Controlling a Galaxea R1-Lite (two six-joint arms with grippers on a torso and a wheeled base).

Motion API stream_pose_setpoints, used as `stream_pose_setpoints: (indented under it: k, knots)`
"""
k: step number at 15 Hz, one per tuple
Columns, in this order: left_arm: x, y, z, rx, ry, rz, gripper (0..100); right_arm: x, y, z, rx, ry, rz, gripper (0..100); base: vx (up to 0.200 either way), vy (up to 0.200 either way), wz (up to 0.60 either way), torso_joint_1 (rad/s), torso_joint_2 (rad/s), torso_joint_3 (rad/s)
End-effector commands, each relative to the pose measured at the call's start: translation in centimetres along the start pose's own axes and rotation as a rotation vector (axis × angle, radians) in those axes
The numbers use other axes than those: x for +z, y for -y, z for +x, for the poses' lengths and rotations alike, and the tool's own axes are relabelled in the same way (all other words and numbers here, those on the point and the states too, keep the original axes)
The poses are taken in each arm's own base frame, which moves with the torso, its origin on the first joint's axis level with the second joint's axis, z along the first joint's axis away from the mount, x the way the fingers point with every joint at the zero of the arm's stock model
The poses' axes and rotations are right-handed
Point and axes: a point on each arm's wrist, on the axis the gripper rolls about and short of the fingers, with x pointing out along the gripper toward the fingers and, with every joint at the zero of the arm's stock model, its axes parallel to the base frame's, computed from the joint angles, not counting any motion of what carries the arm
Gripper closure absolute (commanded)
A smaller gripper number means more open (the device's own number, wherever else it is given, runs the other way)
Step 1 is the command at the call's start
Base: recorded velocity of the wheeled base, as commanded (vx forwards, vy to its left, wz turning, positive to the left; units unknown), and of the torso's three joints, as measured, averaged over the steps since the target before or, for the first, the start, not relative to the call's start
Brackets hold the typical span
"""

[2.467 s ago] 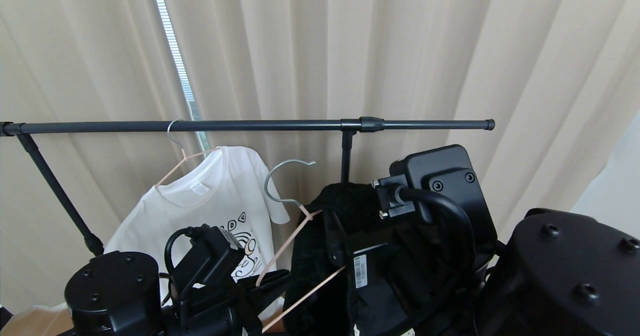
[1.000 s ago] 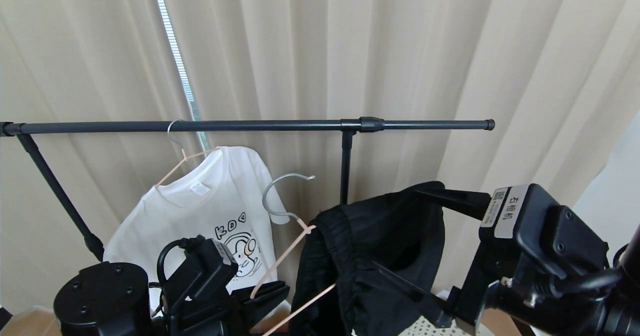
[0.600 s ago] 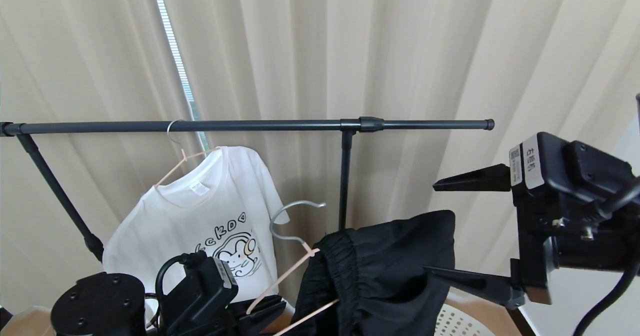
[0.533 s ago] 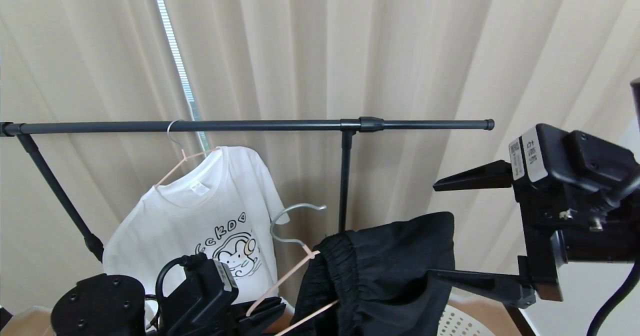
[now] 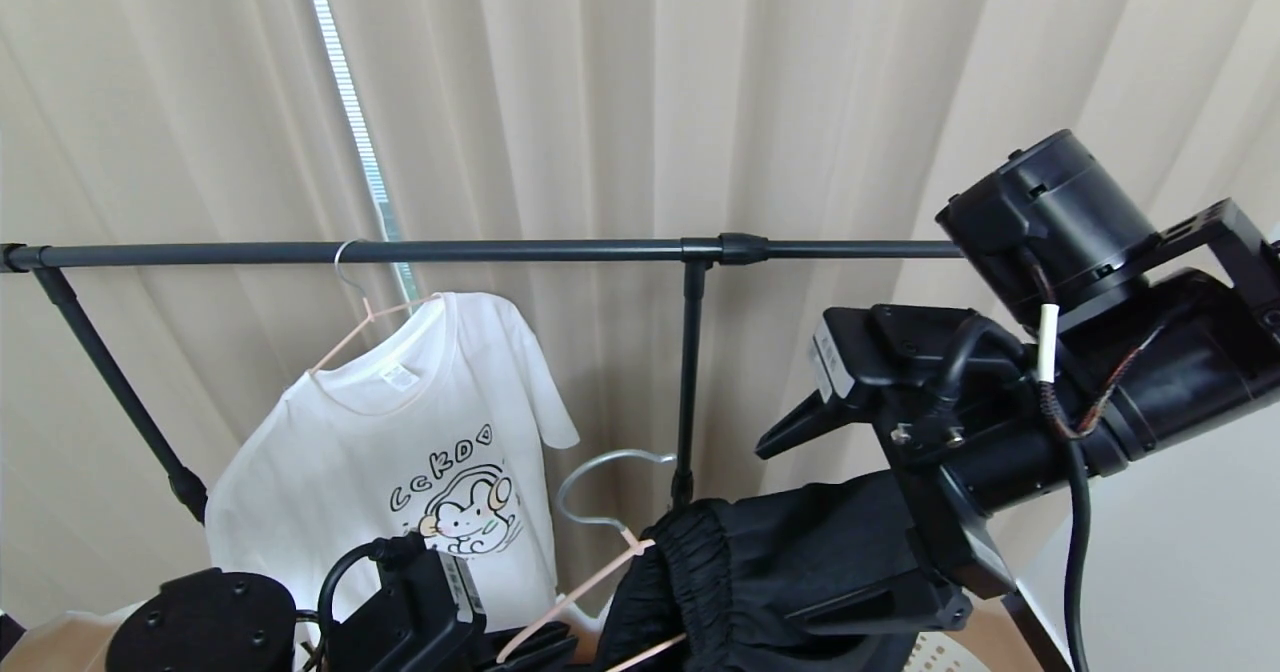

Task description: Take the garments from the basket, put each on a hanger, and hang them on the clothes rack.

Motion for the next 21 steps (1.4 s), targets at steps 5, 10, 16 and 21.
stream_pose_setpoints:
  k: [5, 10, 16, 21]
  knots:
    - [-0.2, 0.5, -0.2, -0.023, -0.007, 0.036, 100, 0.0, 0.2, 3.3, 0.079, -0.05, 0.002, 0, 0.0, 0.0, 0.0, 0.0, 0.0, 0.0]
    - [-0.2, 0.6, -0.2, -0.026, 0.001, 0.044, 100, 0.4, 0.3, 4.9, 0.096, -0.048, -0.013, 0, 0.0, 0.0, 0.0, 0.0, 0.0, 0.0]
    - [-0.2, 0.6, -0.2, -0.026, 0.001, 0.044, 100, 0.4, 0.8, 5.7, 0.092, -0.049, -0.005, 0, 0.0, 0.0, 0.0, 0.0, 0.0, 0.0]
    - [0.0, 0.6, -0.1, -0.023, 0.011, 0.045, 100, 0.4, 1.1, 6.3, 0.084, -0.042, -0.01, 0, 0.0, 0.0, 0.0, 0.0, 0.0, 0.0]
